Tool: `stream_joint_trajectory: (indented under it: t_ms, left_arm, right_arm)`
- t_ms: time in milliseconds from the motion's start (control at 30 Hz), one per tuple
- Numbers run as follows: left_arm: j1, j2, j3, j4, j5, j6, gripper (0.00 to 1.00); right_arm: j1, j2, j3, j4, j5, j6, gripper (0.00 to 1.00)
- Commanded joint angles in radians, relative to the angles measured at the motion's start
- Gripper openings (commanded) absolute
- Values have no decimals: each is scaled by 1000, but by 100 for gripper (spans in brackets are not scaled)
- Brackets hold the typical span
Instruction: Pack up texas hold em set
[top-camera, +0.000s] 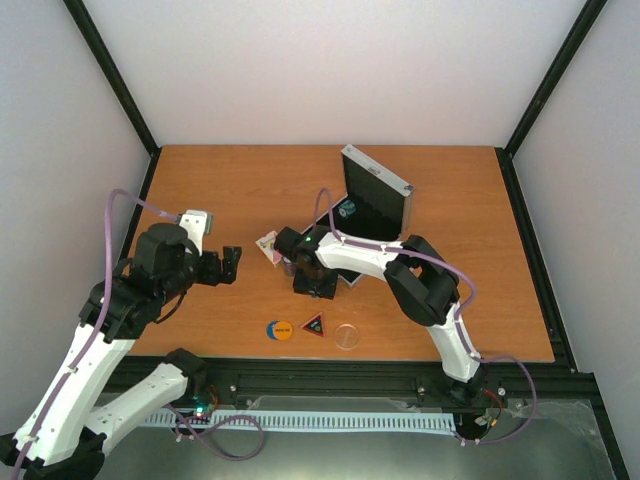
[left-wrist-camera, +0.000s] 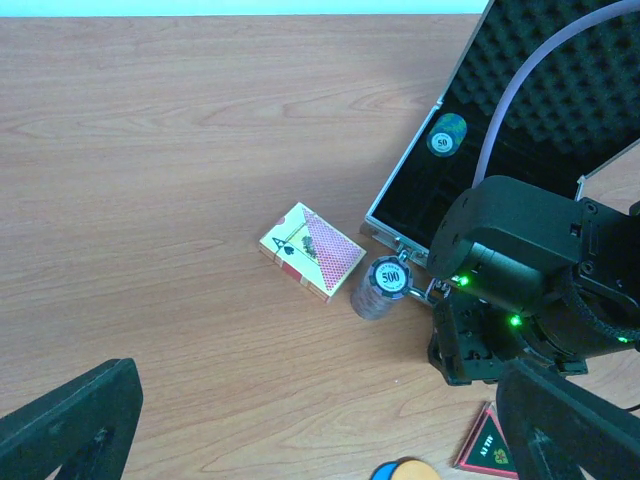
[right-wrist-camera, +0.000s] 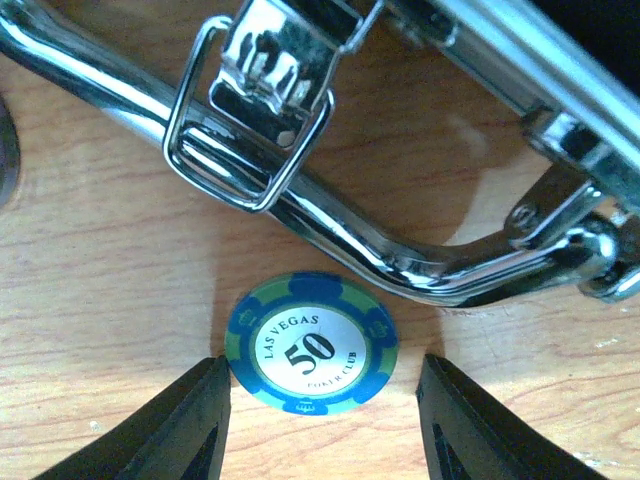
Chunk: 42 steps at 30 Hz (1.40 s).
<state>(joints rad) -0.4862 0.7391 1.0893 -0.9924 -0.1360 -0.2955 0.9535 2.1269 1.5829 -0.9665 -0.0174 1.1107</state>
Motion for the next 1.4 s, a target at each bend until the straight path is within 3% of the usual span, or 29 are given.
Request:
stream_joint_trajectory:
  t_ms: [0, 433, 767, 833, 900, 1033, 1367]
  left_arm:
    - [5, -12, 12, 14, -14, 19, 100]
    - [5, -12, 11, 14, -27, 28, 100]
    - [5, -10, -6, 14, -30, 28, 100]
    - [5, -7, -7, 15, -23, 22, 100]
    - [5, -7, -8, 19, -15, 15, 100]
    - [5, -6, -5, 16, -14, 12, 100]
    - [5, -11, -2, 4, -19, 9, 100]
  right_arm:
    - [7, 48, 21, 1, -6, -24, 50]
    - [12, 13, -33, -24, -3, -94, 36]
    - [38, -90, -33, -93, 40, -201, 31]
    - [40, -105, -36, -105, 55, -210, 33]
    - [41, -109, -34, -113, 72, -211, 51]
    - [41, -93, -5, -89, 70, -206, 61]
    - [32, 22, 92, -98, 94, -162, 62]
